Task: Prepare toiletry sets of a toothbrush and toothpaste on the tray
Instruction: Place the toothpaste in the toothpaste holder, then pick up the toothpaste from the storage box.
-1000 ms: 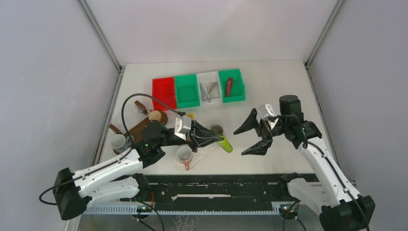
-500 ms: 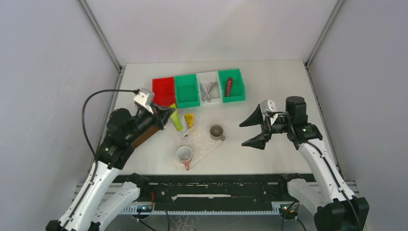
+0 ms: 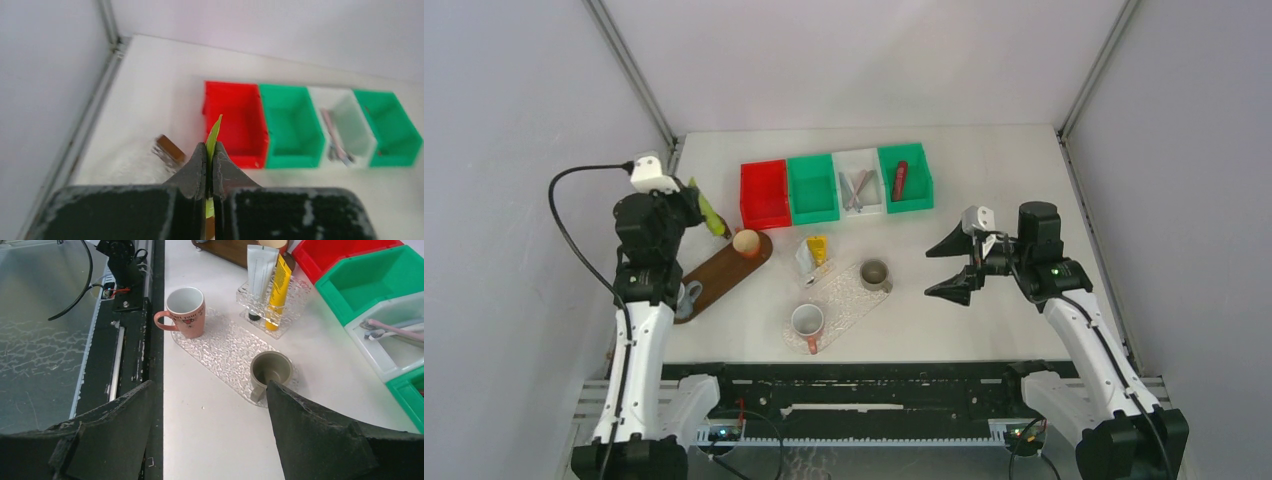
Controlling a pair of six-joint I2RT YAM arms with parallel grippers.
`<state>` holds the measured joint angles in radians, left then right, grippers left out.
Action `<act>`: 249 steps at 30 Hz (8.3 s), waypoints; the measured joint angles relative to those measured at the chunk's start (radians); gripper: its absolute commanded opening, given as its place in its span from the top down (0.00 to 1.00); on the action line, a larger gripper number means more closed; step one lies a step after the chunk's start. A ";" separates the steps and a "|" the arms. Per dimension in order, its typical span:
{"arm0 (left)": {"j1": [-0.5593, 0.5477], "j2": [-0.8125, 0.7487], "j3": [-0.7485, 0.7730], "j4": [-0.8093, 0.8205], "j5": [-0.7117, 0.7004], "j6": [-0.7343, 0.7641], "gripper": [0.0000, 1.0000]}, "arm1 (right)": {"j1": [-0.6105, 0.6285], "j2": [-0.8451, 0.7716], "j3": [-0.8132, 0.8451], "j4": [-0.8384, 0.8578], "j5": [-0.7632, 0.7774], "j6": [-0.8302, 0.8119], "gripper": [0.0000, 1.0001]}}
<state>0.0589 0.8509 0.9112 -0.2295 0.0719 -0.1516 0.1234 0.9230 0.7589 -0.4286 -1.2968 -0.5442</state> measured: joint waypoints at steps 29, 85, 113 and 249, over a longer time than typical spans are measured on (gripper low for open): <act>0.254 0.442 -0.048 0.374 0.071 0.058 1.00 | -0.001 0.001 0.000 0.000 0.058 -0.004 0.12; 0.259 -0.007 -0.209 0.513 0.145 -0.060 0.01 | -0.052 0.010 0.000 -0.001 0.054 -0.011 0.11; -0.132 0.024 -0.164 0.377 0.154 -0.299 0.00 | -0.085 -0.013 0.000 -0.001 0.040 -0.011 0.11; -0.683 1.662 1.395 -0.454 -0.264 -0.103 0.49 | -0.110 -0.039 0.000 0.022 0.212 0.026 0.11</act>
<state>-0.6239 2.5126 2.3062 -0.6834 -0.1921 -0.2546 0.0132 0.8845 0.7589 -0.4068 -1.0847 -0.5179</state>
